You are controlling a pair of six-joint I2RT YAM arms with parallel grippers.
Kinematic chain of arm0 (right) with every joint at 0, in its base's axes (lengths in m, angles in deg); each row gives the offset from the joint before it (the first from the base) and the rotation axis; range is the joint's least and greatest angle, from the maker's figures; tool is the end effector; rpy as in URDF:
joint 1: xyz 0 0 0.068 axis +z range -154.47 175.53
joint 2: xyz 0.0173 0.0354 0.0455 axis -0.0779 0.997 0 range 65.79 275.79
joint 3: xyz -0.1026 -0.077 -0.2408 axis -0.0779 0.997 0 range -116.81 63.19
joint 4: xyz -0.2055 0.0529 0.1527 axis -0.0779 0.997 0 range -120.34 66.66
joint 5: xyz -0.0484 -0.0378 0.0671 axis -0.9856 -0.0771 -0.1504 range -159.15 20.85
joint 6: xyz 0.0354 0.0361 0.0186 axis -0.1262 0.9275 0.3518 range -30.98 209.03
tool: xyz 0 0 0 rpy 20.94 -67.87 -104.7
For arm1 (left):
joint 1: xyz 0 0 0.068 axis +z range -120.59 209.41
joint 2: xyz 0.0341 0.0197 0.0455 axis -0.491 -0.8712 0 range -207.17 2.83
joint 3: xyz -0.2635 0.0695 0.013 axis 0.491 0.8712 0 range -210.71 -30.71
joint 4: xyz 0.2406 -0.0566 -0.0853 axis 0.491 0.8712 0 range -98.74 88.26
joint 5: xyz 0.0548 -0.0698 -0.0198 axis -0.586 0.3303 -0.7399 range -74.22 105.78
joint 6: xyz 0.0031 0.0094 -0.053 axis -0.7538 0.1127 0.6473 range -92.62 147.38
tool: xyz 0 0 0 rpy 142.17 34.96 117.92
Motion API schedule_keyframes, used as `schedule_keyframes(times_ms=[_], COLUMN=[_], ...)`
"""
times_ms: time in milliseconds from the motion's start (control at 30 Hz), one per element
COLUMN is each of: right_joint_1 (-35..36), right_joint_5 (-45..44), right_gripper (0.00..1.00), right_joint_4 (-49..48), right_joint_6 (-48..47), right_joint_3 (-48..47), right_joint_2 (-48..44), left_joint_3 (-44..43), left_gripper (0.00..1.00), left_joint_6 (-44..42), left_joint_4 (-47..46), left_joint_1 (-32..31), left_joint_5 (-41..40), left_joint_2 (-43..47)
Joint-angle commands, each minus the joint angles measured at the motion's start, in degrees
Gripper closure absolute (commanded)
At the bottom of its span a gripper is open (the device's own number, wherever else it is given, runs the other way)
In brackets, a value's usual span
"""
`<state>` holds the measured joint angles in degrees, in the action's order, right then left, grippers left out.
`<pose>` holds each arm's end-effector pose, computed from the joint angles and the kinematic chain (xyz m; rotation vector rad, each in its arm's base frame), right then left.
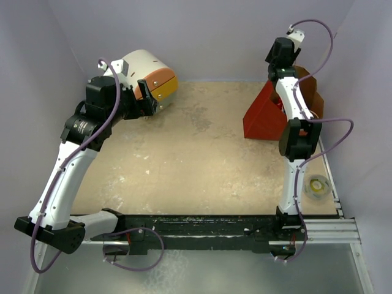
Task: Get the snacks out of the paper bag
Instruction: Move the paper bag to the center of the board.
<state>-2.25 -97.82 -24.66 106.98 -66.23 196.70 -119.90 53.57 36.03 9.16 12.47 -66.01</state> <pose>0.5441 0.0040 0.3536 0.5914 1.5756 -0.1592 0.2196 -0.0788 0.4559 -0.1429 2.0212 -0.4608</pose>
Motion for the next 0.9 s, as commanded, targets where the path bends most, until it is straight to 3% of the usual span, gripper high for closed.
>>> schedule_keyframes(times_ms=[0,167,267,533,867], right_joint_1=[-0.1,-0.1,-0.1,-0.1,1.7], right_joint_5=[2.0,8.1,12.9,31.6,53.6], right_gripper=[0.47,0.85,1.0,1.0,1.0], right_joint_4=[-4.1,-4.1,-4.3,-3.3,3.4], right_joint_6=[-0.5,1.3,3.7,9.9,12.5], right_joint_3=[-4.1,-3.7,-2.0,7.6,20.7], right_joint_2=[-0.2,-1.5,-3.6,-12.6,-25.1], left_joint_3=[-1.1,-1.2,-1.1,-2.5,-3.0], left_gripper=[0.01,0.01,0.01,0.01,0.01], left_joint_6=[0.8,2.3,2.1,0.6,4.5], left_joint_4=[-3.3,-3.6,-4.0,-2.9,3.1], left_joint_1=[0.5,0.4,0.4,0.4,0.5], left_joint_5=[-0.9,-0.5,0.2,3.9,7.3], left_joint_2=[0.1,-0.2,-0.6,-1.1,5.8])
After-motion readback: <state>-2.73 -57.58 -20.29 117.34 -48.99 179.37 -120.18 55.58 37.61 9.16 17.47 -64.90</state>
